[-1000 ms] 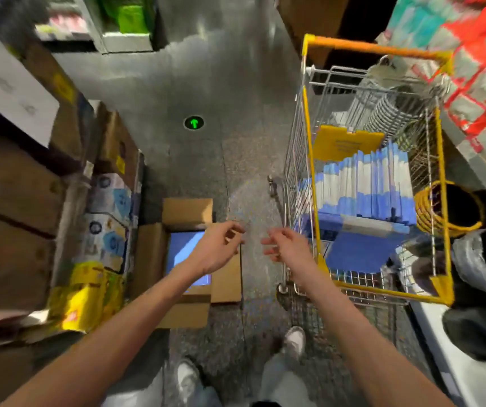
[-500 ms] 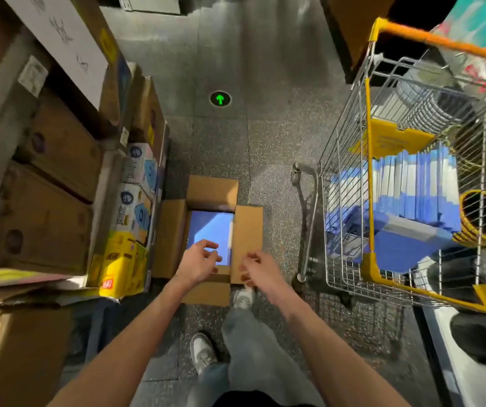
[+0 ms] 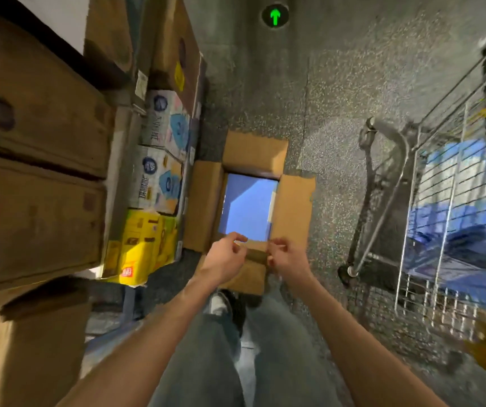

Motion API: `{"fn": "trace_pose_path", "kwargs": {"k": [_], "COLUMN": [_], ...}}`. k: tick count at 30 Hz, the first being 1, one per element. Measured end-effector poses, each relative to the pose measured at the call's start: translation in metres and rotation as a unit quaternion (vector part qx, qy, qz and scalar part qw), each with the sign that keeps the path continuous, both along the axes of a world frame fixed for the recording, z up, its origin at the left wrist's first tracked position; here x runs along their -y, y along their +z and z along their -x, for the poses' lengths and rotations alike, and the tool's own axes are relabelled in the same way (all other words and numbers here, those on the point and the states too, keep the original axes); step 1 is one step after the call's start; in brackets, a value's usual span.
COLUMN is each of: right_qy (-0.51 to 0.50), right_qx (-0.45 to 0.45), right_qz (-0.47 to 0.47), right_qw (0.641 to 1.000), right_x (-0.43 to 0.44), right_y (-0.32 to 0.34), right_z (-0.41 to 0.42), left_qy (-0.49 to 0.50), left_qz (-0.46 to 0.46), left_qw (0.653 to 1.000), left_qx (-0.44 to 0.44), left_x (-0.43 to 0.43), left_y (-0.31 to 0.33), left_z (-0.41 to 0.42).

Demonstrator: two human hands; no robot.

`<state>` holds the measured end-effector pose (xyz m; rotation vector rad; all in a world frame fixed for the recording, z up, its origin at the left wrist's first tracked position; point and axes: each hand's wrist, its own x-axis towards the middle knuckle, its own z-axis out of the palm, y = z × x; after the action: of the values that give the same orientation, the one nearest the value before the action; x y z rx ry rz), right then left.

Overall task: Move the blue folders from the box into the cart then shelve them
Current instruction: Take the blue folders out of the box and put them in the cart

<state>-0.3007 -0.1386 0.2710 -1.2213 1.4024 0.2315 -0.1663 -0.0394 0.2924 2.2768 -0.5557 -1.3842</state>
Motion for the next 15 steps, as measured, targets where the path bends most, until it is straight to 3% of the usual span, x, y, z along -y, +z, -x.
{"fn": "trace_pose_path", "kwargs": {"k": [6,11,15], "right_qy": [0.014,-0.010,-0.028], "right_qx": [-0.033,-0.059,-0.087], "right_qz": [-0.044,-0.098,-0.089], "right_qw": [0.998,0.993,0.992], "right_x": [0.021,0.018,0.012], "right_y": [-0.091,-0.202,-0.306], "right_z": [-0.025,-0.041,-0.057], "left_qy": [-0.029,-0.040,-0.057], "left_qz": [-0.037,-0.059,-0.072], "left_qw": [0.999,0.997,0.995], "left_qx": [-0.001,-0.022,-0.025], "left_x": [0.020,0.031,0.028], "left_y": [-0.101,-0.226,-0.333], "left_z": [-0.031,-0.051,-0.066]}}
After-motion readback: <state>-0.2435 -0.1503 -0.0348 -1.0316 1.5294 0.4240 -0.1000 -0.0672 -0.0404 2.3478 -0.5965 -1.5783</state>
